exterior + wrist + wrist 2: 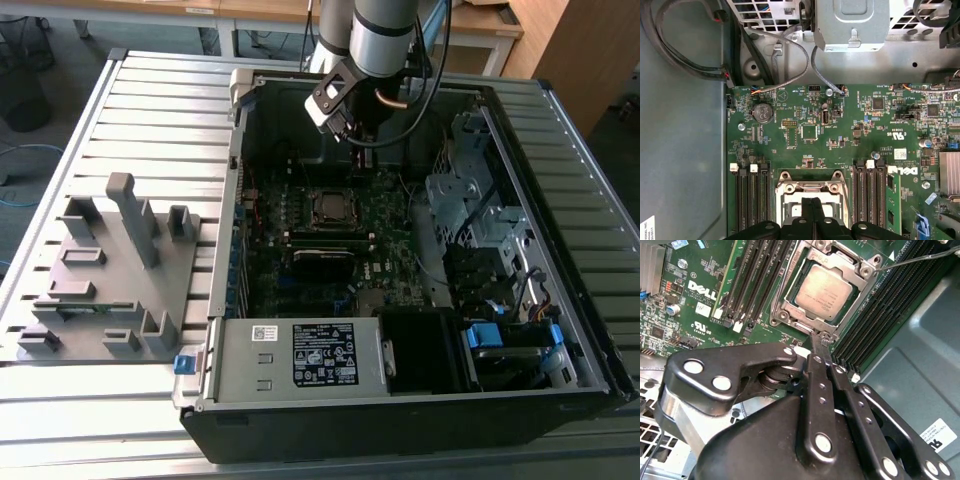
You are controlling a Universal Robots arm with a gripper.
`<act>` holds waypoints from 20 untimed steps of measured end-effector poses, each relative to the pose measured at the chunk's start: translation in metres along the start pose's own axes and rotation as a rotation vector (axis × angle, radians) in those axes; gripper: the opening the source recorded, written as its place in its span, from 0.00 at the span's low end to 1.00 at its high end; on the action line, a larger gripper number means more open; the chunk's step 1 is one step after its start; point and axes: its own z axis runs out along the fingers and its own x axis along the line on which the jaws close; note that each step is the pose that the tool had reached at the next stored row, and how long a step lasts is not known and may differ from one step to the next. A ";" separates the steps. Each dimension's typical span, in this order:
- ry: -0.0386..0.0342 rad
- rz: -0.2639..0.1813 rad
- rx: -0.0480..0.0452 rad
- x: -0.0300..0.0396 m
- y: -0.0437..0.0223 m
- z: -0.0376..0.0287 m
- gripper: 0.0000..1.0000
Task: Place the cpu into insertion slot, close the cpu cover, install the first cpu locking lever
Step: 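Place the cpu into insertion slot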
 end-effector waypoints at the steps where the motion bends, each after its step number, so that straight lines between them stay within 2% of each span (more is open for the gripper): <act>1: 0.0000 0.000 0.0001 0.0000 0.0000 0.0000 0.10; 3: 0.0001 0.000 0.0018 0.0000 0.0001 0.0001 0.10; 4: 0.0003 0.000 0.0056 0.0000 0.0001 0.0003 0.10; 10: -0.0006 0.000 0.0108 0.0000 0.0000 0.0001 0.10; 20: -0.0003 0.000 0.0107 -0.0001 -0.0031 0.0003 0.10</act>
